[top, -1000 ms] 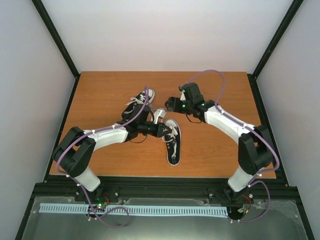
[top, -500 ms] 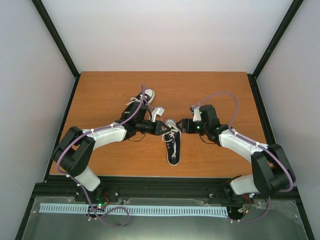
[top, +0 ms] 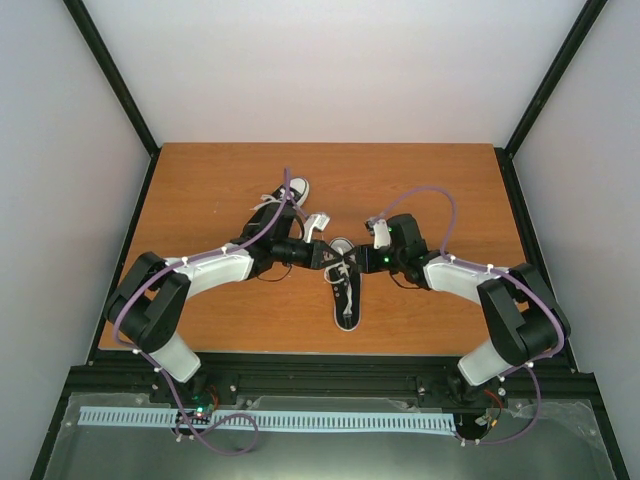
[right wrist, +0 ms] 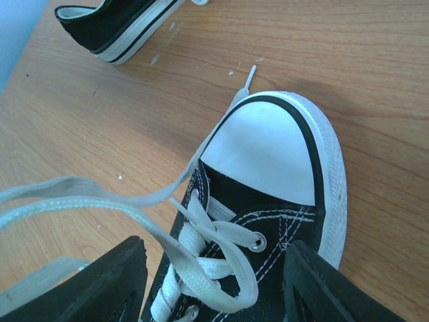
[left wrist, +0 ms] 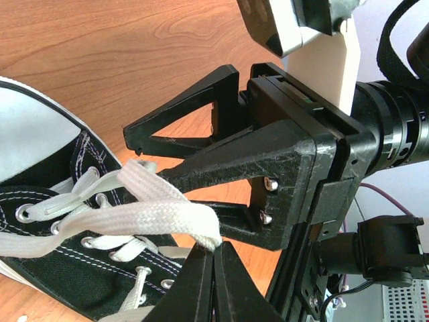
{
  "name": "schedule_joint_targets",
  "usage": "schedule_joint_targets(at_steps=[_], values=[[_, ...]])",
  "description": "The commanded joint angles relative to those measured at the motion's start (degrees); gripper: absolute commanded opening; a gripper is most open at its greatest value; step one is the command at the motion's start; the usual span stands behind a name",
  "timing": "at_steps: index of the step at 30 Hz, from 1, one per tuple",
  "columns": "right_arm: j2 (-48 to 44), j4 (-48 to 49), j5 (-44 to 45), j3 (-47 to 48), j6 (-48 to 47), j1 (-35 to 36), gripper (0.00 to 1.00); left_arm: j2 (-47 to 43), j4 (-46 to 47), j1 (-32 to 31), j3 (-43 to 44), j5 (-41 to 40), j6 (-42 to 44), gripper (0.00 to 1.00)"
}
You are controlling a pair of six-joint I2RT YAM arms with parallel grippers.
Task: Tie the shoes
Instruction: Cross the shoelace with the shoelace.
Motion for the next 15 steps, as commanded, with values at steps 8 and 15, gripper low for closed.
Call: schedule_joint_targets(at_steps=[8, 15], values=[[-0.9, 0.61, 3.72, 0.19, -3.69, 0.35, 0.04, -0.32, -0.18, 0.51, 3.48, 0.75, -0.94, 0.01], [-11.3, -18.83, 28.29, 1.91, -1.84, 0.36, 0.03, -0.62, -1.51, 0.51, 4.48, 0.54, -2.74, 0.01]])
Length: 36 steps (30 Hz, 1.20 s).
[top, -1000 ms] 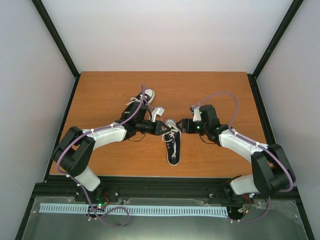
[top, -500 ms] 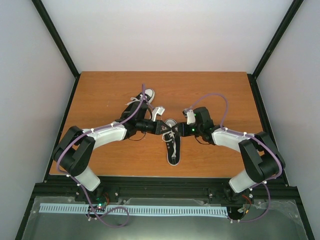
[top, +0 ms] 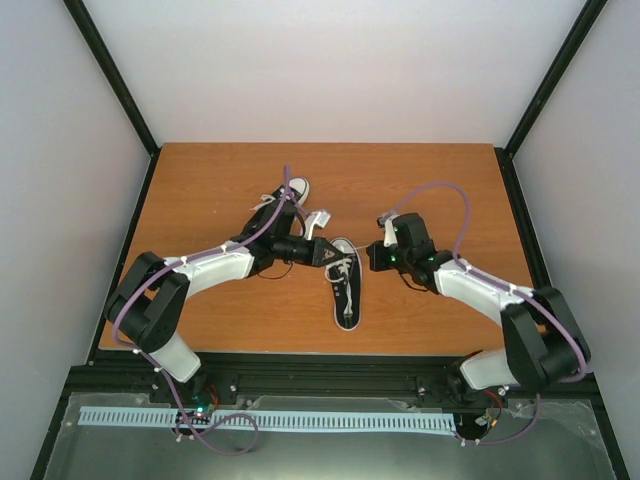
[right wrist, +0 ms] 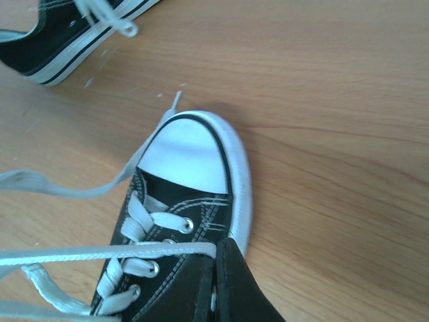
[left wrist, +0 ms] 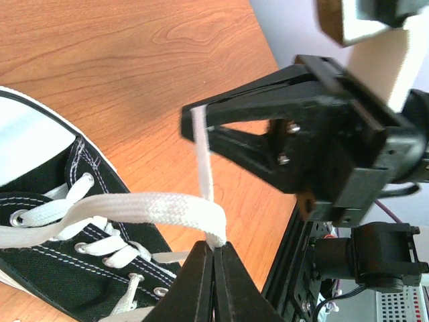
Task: Tie the shoes
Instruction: Cross the shoelace with the shoelace.
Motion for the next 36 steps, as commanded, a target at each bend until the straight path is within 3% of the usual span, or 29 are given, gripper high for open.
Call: schedule_joint_targets(at_steps=[1, 3, 4, 7, 8, 10, 12, 20, 25, 32, 36], values=[[-5.58, -14.07, 18.14, 2.35, 0.96, 0.28, 0.03, -0.56, -0.66, 0.51, 3.55, 0.4, -1.74, 0.01], [-6.49, -17.35, 21.33, 3.03, 1.52, 0.29, 0.07, -0.64, -1.61, 0.52, 4.26, 0.18, -1.57, 0.01], [-7.01, -18.19, 22.15, 3.1, 2.07, 0.29, 0.17, -0.59, -2.22, 0.51, 4.66, -0.19, -1.49, 0.01], [-9.21, -17.94, 22.86, 1.75, 4.16, 0.28, 0.68, 0.14, -3.29, 0.55, 5.68, -0.84, -2.0, 0.01], [-10.28, -17.53, 22.95, 1.25, 4.79, 0.28, 0.79, 0.54, -3.28, 0.51, 5.93, -0.54, -2.36, 0.01], [-12.99, -16.98, 22.44, 0.49, 5.28, 0.26, 0.92, 1.13, -3.82, 0.51, 6.67, 0.35, -2.46, 0.01], [-15.67, -16.45, 20.95, 0.19, 4.7, 0.28, 0.99, 1.33, -5.36, 0.51, 7.55, 0.75, -1.77, 0.01], [-23.68, -2.2, -3.12, -0.71, -1.17, 0.11, 1.0, 0.14, -11.53, 0.68, 9.08, 2.36, 0.28, 0.01], [-19.16, 7.73, -23.01, 2.13, -2.1, 0.26, 1.0, -0.62, -12.27, 0.77, 9.43, 5.08, 1.05, 0.01], [-9.26, 13.28, -35.39, 5.78, -3.68, 0.58, 1.0, -0.82, -16.09, 1.01, 11.41, 8.01, 3.53, 0.01], [-6.11, 12.94, -34.94, 6.14, -4.31, 0.57, 1.0, -1.27, -16.59, 1.12, 11.28, 8.58, 3.77, 0.01]])
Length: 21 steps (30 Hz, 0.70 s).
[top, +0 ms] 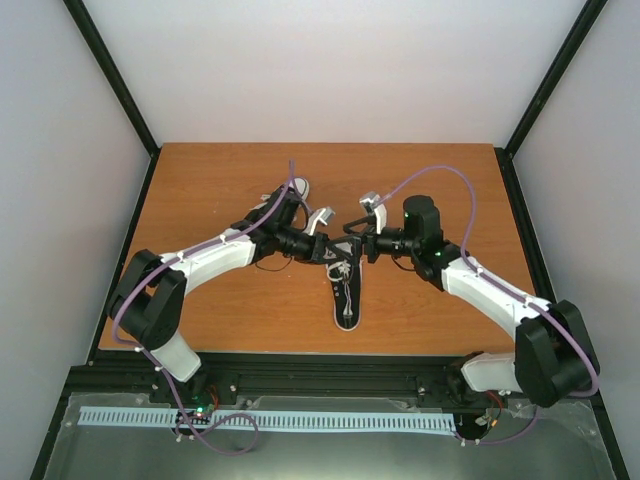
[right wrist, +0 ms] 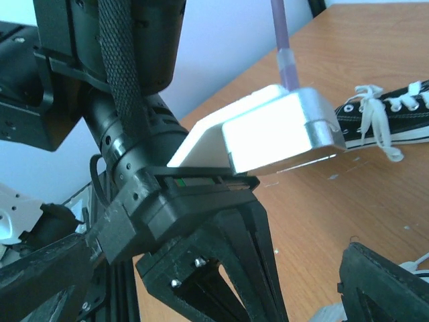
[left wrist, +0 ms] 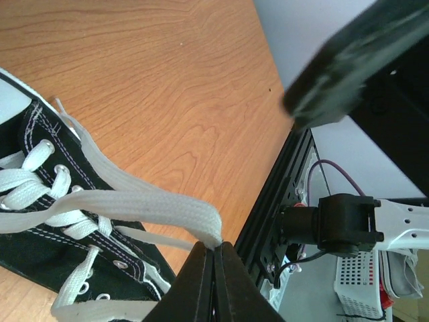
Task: Tie the shoes
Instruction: Cross the shoelace with the shoelace.
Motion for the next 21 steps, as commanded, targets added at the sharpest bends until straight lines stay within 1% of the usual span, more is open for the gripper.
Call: schedule_joint_targets(at_steps=[1, 4, 10, 16, 21], values=[[2.17, 2.37, -4.28, 1.5, -2.13, 0.26, 1.0, -2.57, -1.16, 0.81, 2.48, 3.07, 1.79, 0.01], [3.62, 1.44, -4.22, 1.75, -2.66, 0.24, 1.0, -3.32, -1.17, 0.9, 1.87, 3.39, 1.87, 0.01], [6.94, 1.03, -10.22, 1.9, -3.54, 0.21, 1.0, -4.07, -1.33, 1.17, 1.82, 4.81, 1.81, 0.01], [9.42, -0.3, -12.63, 1.32, -4.73, 0.29, 1.0, -3.21, -1.43, 1.26, 2.38, 5.23, 1.46, 0.01], [12.08, 0.52, -13.65, -0.13, -4.64, 0.42, 0.96, -3.26, -1.93, 1.26, 2.62, 4.92, 2.08, 0.01]])
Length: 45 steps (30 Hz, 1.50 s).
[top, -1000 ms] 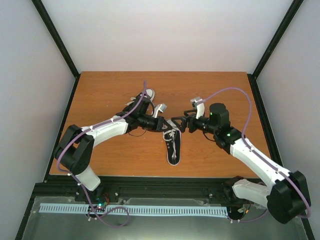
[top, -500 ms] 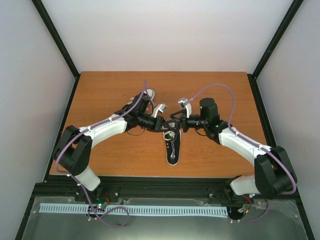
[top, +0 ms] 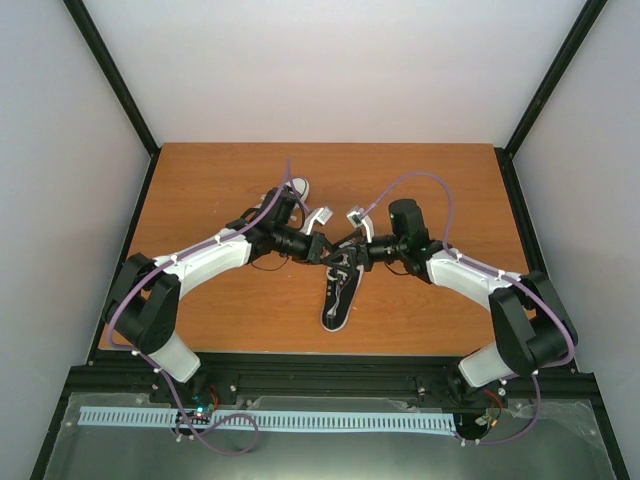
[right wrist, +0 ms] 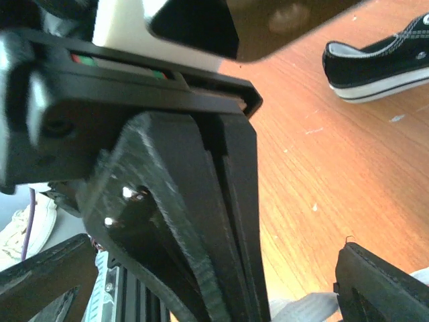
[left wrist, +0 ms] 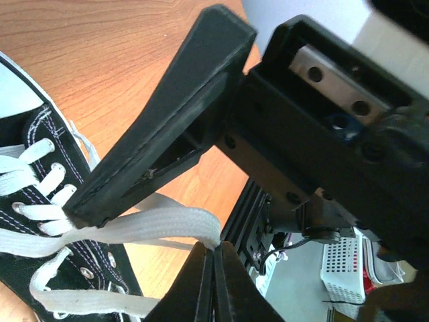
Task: Tie the shoes
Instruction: Cross the shoelace with the shoelace.
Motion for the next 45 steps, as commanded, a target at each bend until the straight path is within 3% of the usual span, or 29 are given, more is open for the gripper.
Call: schedule_joint_targets(at_steps=[1, 7, 17, 28, 34, 38, 45], values=[[2.06, 1.55, -2.29, -1.52, -0.92, 0.3, 0.95, -1.33, 0.48, 0.43, 2.62, 1.8, 1.54, 0.01], [2.33, 3.05, -2.17, -3.75, -0.06, 0.48, 0.84, -1.05, 0.16, 0.5, 2.57, 1.46, 1.62, 0.01], [0.67, 2.58, -1.02, -5.98, 1.05, 0.48, 0.82, 0.25, 0.42, 0.53, 3.23, 0.47, 0.81, 0.01], [0.96, 5.12, -0.6, -7.84, 2.16, 0.57, 0.54, 0.87, 1.21, 0.51, 2.97, -0.05, 0.56, 0.01], [1.9, 6.89, 2.94, -7.99, 2.92, 0.62, 0.48, 1.07, 1.34, 0.52, 2.8, 0.14, 0.4, 0.01], [0.5, 5.93, 11.11, -8.86, 2.01, 0.66, 0.54, 0.93, 1.58, 0.51, 2.79, 0.14, 0.31, 0.01], [-0.62, 7.22, 14.49, -9.44, -0.9, 1.06, 0.64, 1.38, 0.79, 0.51, 2.83, 0.01, 0.06, 0.01]])
